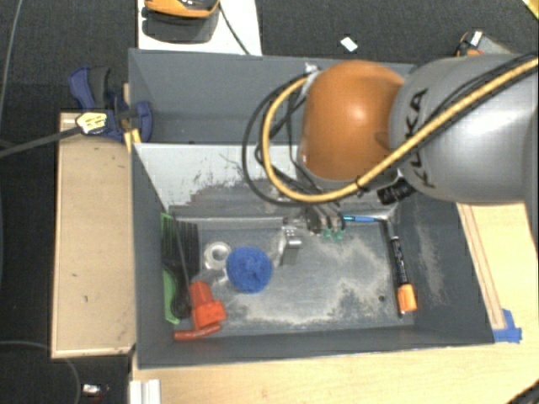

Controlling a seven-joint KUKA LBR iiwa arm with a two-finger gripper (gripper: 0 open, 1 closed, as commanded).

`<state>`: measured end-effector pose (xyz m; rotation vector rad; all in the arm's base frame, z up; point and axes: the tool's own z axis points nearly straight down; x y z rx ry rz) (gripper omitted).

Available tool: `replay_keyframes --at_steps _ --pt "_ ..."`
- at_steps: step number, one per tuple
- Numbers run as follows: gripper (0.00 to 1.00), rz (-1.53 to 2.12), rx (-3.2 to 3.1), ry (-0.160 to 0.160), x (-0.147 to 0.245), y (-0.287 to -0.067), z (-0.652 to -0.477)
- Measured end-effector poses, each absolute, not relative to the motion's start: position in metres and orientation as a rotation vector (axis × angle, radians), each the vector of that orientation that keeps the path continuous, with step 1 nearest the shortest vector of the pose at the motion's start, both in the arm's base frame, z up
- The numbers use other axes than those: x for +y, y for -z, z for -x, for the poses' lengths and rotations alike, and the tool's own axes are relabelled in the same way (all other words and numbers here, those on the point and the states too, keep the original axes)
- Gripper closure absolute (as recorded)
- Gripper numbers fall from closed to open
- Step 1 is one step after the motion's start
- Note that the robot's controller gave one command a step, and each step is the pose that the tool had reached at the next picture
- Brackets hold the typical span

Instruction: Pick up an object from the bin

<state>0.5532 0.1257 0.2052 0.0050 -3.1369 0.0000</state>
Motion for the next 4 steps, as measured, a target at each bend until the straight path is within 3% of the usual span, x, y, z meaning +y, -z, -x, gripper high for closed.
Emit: replay_keyframes --at_steps 1,2,3,4 --pt "0.00 0.001 -3.145 0.002 0.125 -0.210 -0.555" --pt "0.00 -0.123 -3.143 0.003 0.092 -0.158 -0.508" --pt "0.00 0.014 -3.161 0.006 0.024 -0.130 -0.542" --pt "0.00 -0.082 -3.153 0.007 0.091 -0.136 -0.530"
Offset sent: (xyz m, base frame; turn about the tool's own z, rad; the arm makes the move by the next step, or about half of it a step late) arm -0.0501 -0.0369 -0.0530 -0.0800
